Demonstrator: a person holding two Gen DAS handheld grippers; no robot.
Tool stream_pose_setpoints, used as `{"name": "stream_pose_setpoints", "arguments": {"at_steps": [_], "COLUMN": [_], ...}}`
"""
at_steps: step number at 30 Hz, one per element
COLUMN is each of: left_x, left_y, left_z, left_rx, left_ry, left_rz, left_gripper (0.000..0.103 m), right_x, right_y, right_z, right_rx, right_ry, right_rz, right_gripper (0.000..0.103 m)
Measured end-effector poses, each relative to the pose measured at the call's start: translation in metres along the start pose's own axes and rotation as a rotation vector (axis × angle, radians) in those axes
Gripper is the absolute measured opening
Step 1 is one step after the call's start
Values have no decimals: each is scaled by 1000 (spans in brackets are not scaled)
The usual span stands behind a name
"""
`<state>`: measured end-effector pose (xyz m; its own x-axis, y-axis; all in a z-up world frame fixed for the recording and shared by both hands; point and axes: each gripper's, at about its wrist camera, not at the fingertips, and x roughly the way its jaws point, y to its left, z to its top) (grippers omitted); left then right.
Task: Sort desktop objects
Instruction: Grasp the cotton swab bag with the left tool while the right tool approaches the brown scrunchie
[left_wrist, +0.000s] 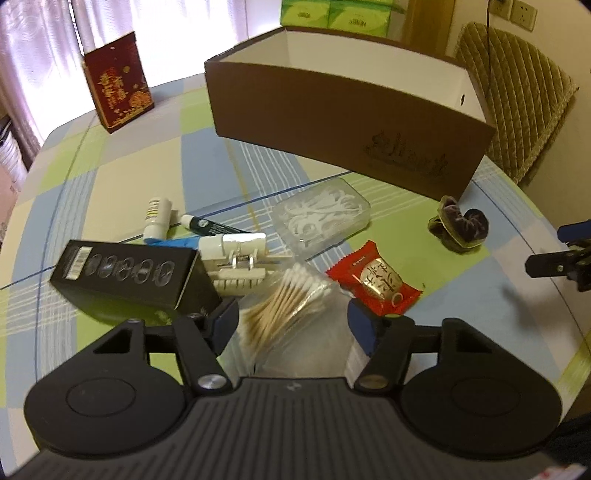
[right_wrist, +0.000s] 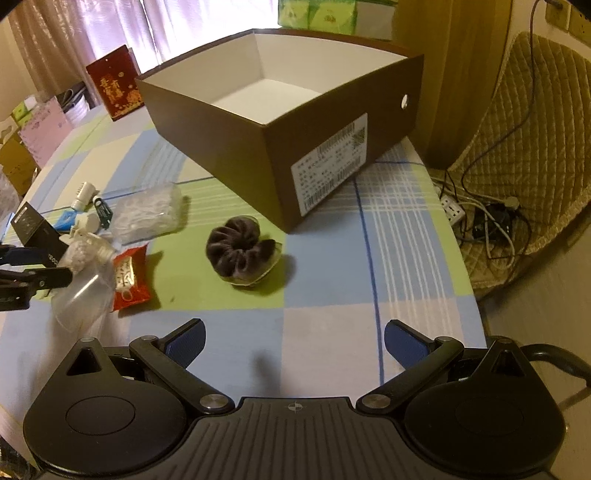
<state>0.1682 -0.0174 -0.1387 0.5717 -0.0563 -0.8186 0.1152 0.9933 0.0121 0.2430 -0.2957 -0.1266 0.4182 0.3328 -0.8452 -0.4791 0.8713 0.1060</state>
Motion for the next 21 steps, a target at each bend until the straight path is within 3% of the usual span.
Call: {"name": "stream_pose_setpoints", "arguments": {"at_steps": [2,5,7,15,19,20,21], "left_x": [9,22,23,21,16,16,20], "left_y": [0,-2,-4,-24,-17,-12,-5], "left_z": [2,2,2,10,14,14,13], "left_rx": [5,3,-3,-16,-58,-79,-111], "left_ry": [11,47,54,122,152,168,191], "left_rz": [-9,-23,-26,-102,-93,-65,-24], "left_gripper": [56,42,43,33,30,29,22], "right_x": [0,1,2,9,12,12,13], "right_y": [-2,-6,-9,-10,-11,-12,-12], "right_z": [1,2,3,7,9,9,9], "right_rx": [2,6,12,1,-1,0,0], "right_ry": [0,0,4,13,14,16,18], "right_rz": [-1,-5,-8,4,10,11,11], "right_gripper": [101,101,101,101,101,101,101]}}
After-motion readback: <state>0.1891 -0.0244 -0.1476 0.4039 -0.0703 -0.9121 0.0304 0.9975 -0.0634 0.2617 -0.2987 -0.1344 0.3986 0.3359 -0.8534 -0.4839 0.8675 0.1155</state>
